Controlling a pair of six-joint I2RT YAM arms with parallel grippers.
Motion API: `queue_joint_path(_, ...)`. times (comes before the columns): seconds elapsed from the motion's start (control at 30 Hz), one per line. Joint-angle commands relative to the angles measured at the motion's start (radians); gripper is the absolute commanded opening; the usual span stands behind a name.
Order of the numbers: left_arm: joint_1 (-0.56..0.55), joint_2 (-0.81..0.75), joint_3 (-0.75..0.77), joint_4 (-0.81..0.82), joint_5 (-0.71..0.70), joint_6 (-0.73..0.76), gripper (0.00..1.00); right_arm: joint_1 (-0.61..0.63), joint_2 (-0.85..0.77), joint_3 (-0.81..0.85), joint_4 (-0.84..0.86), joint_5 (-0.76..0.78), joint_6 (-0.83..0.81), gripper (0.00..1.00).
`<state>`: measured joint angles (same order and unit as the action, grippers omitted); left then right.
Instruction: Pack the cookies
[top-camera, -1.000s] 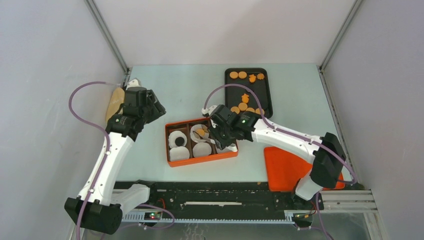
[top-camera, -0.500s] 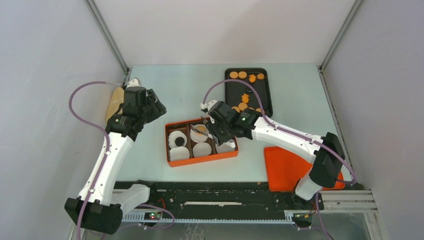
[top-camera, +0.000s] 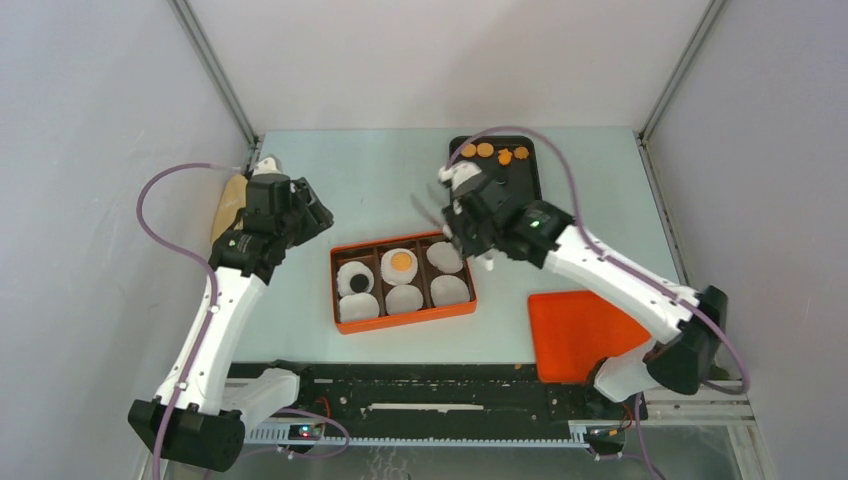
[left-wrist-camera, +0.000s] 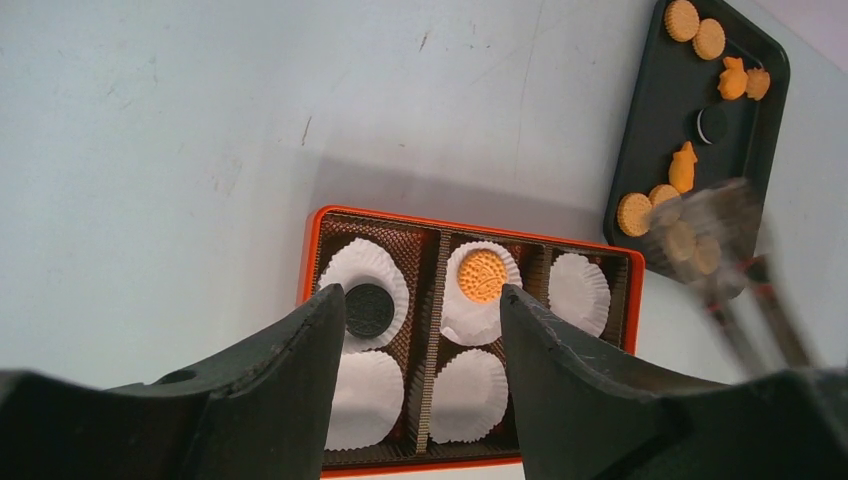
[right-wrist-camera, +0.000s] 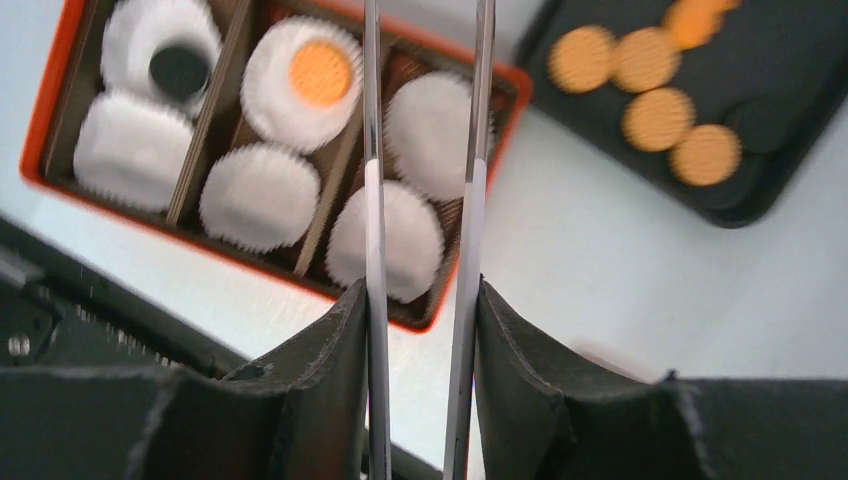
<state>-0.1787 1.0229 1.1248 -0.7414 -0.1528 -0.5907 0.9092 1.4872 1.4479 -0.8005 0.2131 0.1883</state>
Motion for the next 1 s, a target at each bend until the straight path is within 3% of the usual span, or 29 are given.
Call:
queue_joint_path(0.0, 0.008, 0.009, -0.007, 0.045, 0.031, 0.020, 0.63, -0.125, -0.093, 0.064, 0.029, 0.095, 0.013, 0.44)
queue_joint_path(0.4, 0.008, 0.036, -0.008, 0.058, 0.045, 0.028, 0.62, -0.420, 0.136, 0.055, 0.165, 0.014, 0.049, 0.45)
queue_joint_path(0.7, 0.010, 0.032, -0.020, 0.056, 0.030, 0.033, 0.62, -0.531, 0.286, 0.122, 0.181, -0.032, 0.058, 0.47)
queue_joint_path(0.97, 0.012, 0.039, -0.020, 0.060, 0.030, 0.032, 0.63, -0.552, 0.399, 0.155, 0.186, -0.086, 0.057, 0.52)
